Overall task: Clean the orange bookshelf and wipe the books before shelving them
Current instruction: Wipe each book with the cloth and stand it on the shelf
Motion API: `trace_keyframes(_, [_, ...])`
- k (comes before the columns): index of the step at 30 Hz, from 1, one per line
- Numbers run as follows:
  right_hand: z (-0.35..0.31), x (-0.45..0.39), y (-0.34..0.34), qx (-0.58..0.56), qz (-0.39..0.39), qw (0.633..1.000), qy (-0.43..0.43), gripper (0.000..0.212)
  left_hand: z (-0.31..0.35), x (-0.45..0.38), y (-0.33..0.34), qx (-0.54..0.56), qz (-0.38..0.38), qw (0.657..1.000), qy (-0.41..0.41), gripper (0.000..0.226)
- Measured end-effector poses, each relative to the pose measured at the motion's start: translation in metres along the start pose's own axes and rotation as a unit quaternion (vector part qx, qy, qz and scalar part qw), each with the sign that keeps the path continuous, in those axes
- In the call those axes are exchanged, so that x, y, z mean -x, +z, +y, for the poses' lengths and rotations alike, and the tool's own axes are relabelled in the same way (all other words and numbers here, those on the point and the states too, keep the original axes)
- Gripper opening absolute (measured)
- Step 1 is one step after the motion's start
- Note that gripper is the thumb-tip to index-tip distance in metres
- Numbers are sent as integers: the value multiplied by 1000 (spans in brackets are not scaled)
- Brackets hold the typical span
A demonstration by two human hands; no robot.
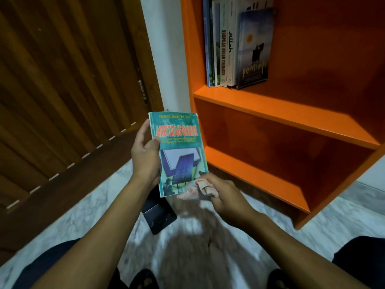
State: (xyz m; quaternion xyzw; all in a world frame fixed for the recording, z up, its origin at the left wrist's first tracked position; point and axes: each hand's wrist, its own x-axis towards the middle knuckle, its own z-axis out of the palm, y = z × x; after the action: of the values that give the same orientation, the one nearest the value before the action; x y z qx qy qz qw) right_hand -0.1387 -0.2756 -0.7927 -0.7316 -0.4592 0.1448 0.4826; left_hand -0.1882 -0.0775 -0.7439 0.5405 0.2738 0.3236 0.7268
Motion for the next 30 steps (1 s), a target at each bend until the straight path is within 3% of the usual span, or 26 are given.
trace_keyframes(1, [3, -2, -2, 1, 30, 1000, 3, 21, 0, 1, 1, -14, -10, 1000, 6, 46])
trace_keyframes(3, [7, -10, -7, -26, 104, 994, 27, 28, -2, 5, 3, -29, -26, 999, 7, 44])
trace_keyframes(6, [3, -28, -27, -98, 248, 961, 75, 24, -7, 13, 8, -44, -52, 998, 6, 42])
trace_keyframes(9, [0, -40, -50, -48, 358, 929, 82, 9, -16, 23, 15, -95, -104, 990, -3, 43])
trace_keyframes(11, [-3, -44, -53, -3, 383, 922, 59, 16, -25, 31, 21, -115, -143, 983, -8, 44])
trace_keyframes(13, [-3, -49, -45, 40, 356, 933, 26, 41, -32, 40, 28, -118, -175, 978, -9, 45])
trace_keyframes(15, [3, -50, -27, 115, 273, 955, 14, 65, -38, 48, 35, -115, -196, 974, -10, 46])
trace_keyframes(18, [9, -41, -1, 146, 193, 970, 19, 82, -41, 48, 39, -86, -167, 982, -31, 45])
trace_keyframes(21, [10, -28, 20, 115, 135, 984, 2, 82, -35, 37, 37, 16, -87, 991, -96, 42])
trace_keyframes(24, [6, -18, 27, 55, 75, 996, -7, 80, -27, 23, 30, 86, -9, 990, -112, 42])
trace_keyframes(30, [0, -1, 43, -36, 12, 999, -11, 36, -10, 0, 7, 98, 77, 990, -66, 40])
